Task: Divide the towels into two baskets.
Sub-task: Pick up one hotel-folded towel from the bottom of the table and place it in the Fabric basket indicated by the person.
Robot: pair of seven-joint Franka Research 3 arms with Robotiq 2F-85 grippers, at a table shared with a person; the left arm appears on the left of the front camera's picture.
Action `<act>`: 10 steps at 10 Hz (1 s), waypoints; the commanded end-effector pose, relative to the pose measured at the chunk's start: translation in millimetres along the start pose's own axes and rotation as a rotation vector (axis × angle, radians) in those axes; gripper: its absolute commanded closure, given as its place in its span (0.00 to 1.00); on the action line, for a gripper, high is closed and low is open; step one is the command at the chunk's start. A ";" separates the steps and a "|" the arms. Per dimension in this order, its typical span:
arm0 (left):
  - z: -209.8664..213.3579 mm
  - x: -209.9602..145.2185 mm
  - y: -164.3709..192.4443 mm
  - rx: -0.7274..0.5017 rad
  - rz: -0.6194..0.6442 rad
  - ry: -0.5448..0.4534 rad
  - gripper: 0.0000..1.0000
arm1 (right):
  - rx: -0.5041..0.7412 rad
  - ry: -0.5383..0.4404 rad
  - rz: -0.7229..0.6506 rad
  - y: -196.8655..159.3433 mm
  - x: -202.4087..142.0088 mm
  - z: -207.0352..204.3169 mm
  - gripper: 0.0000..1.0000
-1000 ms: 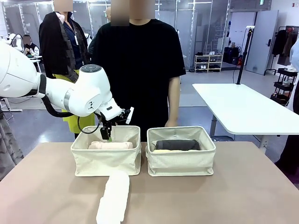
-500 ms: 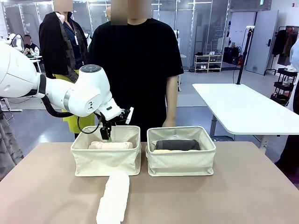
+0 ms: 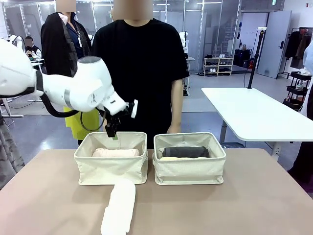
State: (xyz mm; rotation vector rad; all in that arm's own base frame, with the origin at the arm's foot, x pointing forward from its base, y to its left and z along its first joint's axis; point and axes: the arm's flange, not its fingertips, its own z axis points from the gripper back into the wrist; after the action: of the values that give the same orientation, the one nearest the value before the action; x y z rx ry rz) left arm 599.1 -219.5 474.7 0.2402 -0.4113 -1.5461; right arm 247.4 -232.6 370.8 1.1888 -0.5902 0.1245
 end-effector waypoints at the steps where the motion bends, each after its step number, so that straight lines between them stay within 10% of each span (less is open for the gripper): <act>1: 53.8 -28.0 1.8 -0.122 0.171 -0.103 0.00 | 0.006 -0.007 0.010 3.3 -1.9 0.5 0.00; 10: 164.4 -247.9 -146.7 -0.574 0.799 -0.716 0.00 | 0.006 -0.007 0.010 3.3 -1.9 0.5 0.00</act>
State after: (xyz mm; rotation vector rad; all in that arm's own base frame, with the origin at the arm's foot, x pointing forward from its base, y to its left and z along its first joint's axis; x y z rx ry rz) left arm 426.5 33.9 542.1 -0.8174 -0.4760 -0.8846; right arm 246.8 -233.1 370.8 1.1880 -0.5916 0.1228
